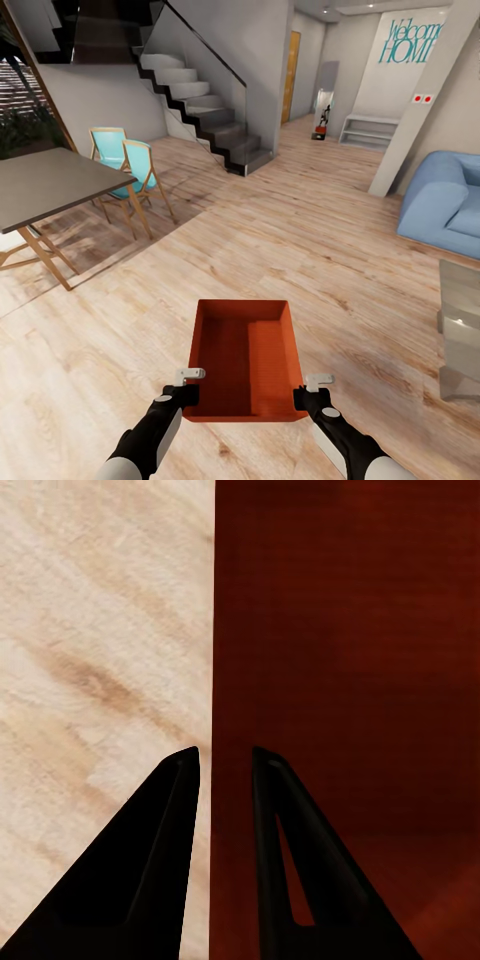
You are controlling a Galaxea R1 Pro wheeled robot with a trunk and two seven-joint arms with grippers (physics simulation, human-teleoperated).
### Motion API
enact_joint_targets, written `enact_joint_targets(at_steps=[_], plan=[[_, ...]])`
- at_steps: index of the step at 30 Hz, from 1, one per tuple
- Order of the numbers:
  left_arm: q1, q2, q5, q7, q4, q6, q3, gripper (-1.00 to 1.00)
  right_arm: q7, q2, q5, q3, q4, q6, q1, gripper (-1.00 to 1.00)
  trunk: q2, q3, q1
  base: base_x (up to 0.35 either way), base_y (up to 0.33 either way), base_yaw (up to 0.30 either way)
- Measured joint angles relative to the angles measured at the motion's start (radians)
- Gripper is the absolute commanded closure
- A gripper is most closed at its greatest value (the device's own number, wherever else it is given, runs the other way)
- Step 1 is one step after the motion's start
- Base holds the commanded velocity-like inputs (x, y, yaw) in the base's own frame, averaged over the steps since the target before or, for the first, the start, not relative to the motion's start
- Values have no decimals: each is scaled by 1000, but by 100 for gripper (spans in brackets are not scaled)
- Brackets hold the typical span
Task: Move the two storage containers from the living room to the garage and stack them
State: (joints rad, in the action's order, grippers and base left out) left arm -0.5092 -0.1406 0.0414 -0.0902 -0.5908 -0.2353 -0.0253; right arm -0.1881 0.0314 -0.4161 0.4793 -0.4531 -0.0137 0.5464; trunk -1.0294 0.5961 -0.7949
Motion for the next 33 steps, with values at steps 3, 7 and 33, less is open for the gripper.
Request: enact_joint_targets(at_steps=[3, 7, 33], plan=[[0, 0, 0, 0, 0, 0, 0, 100, 0, 0, 0, 0, 0, 0, 0, 100, 0, -4, 0, 0, 0, 0], [0, 0, 0, 0, 0, 0, 0, 100, 0, 0, 0, 0, 0, 0, 0, 100, 0, -8, 0, 0, 0, 0], [0, 0, 0, 0, 0, 0, 0, 100, 0, 0, 0, 0, 0, 0, 0, 100, 0, -31, 0, 0, 0, 0]])
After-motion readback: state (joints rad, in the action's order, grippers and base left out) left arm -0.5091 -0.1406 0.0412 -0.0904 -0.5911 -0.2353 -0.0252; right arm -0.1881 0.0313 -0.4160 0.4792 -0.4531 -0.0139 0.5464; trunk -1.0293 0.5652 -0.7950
